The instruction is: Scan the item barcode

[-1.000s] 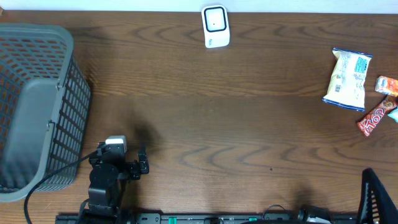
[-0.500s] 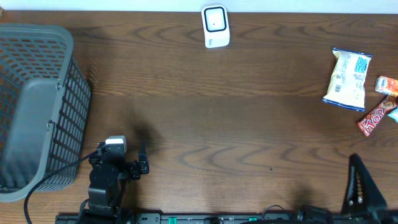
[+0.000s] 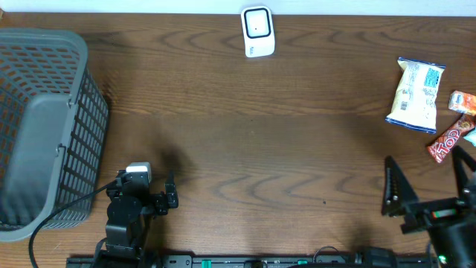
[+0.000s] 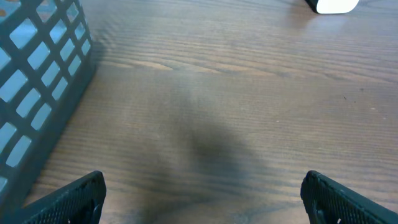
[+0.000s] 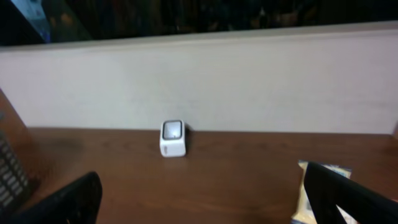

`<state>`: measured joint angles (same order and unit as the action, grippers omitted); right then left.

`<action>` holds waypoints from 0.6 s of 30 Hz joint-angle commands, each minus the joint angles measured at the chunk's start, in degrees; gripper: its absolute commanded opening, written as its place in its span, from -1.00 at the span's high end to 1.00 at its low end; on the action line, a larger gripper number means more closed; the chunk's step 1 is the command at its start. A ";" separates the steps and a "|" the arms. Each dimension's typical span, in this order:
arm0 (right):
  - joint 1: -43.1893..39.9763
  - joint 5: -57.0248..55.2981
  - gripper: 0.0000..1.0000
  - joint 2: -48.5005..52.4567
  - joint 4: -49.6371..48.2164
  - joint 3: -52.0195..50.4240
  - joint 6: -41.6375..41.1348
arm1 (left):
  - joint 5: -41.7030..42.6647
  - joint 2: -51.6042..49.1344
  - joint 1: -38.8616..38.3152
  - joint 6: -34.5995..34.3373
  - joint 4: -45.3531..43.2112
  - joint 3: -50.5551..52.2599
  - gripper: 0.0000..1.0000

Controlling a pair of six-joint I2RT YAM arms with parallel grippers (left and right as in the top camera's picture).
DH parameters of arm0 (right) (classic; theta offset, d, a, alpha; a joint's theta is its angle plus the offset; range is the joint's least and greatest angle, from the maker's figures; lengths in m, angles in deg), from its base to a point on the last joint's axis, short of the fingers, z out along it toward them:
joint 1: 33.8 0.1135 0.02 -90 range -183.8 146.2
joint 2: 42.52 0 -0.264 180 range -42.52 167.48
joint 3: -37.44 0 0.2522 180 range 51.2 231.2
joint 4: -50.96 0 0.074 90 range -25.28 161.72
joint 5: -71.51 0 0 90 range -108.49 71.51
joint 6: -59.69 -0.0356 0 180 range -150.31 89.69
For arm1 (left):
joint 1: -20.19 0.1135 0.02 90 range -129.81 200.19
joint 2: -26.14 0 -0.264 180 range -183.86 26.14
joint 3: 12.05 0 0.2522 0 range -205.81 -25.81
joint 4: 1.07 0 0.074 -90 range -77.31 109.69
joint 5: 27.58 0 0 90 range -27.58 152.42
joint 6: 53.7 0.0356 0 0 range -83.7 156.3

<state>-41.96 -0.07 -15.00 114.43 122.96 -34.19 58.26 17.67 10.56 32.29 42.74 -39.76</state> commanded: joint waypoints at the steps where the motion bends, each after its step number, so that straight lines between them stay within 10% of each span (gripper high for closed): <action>1: 1.29 -0.09 -0.99 -3.39 -3.08 -7.19 -0.33 | 0.55 0.35 0.13 0.96 -0.07 -0.83 -0.98; 18: 3.67 -0.07 -0.98 -20.04 -27.93 -42.32 -0.35 | 0.55 0.35 0.13 0.96 -0.07 -0.83 -0.98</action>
<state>-39.58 -0.07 -32.72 88.92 84.23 -34.17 58.28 17.67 10.56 32.29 42.71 -39.76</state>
